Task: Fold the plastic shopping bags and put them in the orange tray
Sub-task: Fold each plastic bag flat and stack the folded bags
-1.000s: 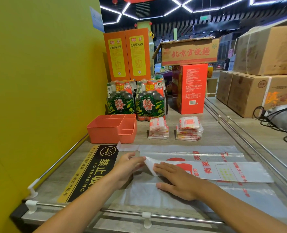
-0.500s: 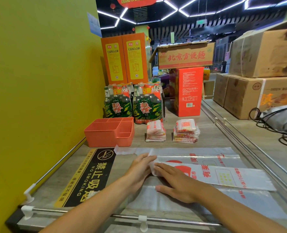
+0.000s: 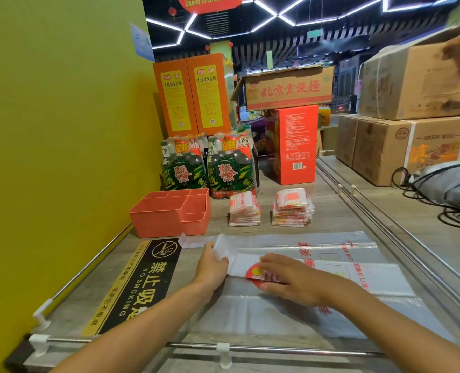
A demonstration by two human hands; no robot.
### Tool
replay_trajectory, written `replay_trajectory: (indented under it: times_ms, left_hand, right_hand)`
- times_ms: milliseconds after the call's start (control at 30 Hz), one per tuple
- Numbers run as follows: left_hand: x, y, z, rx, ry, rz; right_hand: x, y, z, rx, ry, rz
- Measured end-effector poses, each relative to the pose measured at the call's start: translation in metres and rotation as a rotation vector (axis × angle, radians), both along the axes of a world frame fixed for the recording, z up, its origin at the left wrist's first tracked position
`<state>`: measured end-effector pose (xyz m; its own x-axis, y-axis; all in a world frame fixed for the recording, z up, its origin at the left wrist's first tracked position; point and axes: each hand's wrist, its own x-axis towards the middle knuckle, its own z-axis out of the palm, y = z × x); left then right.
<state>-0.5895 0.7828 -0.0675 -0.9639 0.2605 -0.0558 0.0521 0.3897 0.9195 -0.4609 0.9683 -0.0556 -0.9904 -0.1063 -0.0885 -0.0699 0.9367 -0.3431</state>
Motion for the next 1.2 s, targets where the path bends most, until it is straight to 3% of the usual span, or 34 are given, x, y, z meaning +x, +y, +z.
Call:
replay_trajectory:
  times_ms: [133, 433, 533, 667, 900, 1100, 1200]
  left_hand:
    - [-0.008, -0.011, 0.002, -0.178, 0.126, -0.072]
    - [-0.005, -0.007, -0.008, -0.459, 0.784, -0.462]
    - [-0.007, -0.006, -0.013, -0.557, 0.886, -0.547]
    - [-0.005, -0.010, -0.018, -0.581, 0.879, -0.623]
    - [0.003, -0.019, -0.020, -0.731, 0.659, -0.884]
    - [0.001, -0.021, -0.020, -0.728, 0.626, -0.918]
    - [-0.002, -0.022, -0.024, -0.701, 0.559, -0.756]
  right_hand:
    - [0.012, 0.020, -0.004, 0.077, -0.032, -0.013]
    - [0.020, 0.019, -0.016, 0.015, -0.086, -0.069]
    - [0.021, 0.019, -0.017, 0.014, -0.089, -0.066]
    - [0.023, 0.018, -0.015, 0.028, -0.088, -0.061]
    - [0.022, 0.015, -0.016, 0.058, -0.068, -0.048]
    - [0.007, 0.003, -0.017, 0.049, 0.025, 0.070]
    - [0.003, 0.002, -0.027, 0.063, -0.023, 0.087]
